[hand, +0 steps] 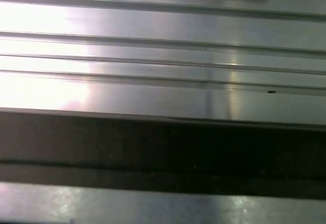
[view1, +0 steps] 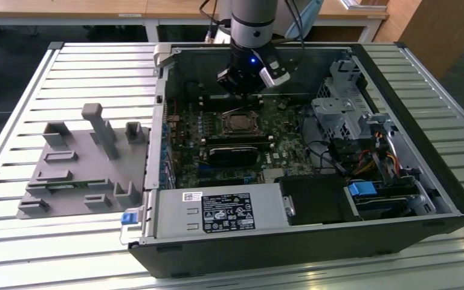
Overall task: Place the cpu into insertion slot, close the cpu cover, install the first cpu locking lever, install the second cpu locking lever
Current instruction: 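Install the first cpu locking lever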
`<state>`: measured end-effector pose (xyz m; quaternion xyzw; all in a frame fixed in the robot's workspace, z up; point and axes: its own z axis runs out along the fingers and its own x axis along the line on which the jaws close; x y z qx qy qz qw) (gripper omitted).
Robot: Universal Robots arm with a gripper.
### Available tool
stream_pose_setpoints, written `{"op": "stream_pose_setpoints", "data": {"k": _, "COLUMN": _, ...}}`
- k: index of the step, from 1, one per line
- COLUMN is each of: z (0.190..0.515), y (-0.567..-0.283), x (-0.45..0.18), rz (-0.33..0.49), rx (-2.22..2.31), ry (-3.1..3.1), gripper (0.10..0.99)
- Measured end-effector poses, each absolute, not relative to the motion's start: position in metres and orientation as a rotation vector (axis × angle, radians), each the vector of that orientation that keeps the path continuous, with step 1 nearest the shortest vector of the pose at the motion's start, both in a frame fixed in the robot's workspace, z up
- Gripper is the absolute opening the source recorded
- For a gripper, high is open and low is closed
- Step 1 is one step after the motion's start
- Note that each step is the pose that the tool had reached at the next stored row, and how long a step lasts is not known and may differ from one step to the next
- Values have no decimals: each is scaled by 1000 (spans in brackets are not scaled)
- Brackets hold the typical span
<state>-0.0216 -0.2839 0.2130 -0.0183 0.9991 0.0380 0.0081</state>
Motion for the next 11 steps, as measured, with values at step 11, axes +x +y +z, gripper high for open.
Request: {"op": "stream_pose_setpoints", "data": {"k": 11, "z": 204, "y": -284, "x": -19, "rz": 99, "rx": -57, "ry": 3123, "gripper": 106}}
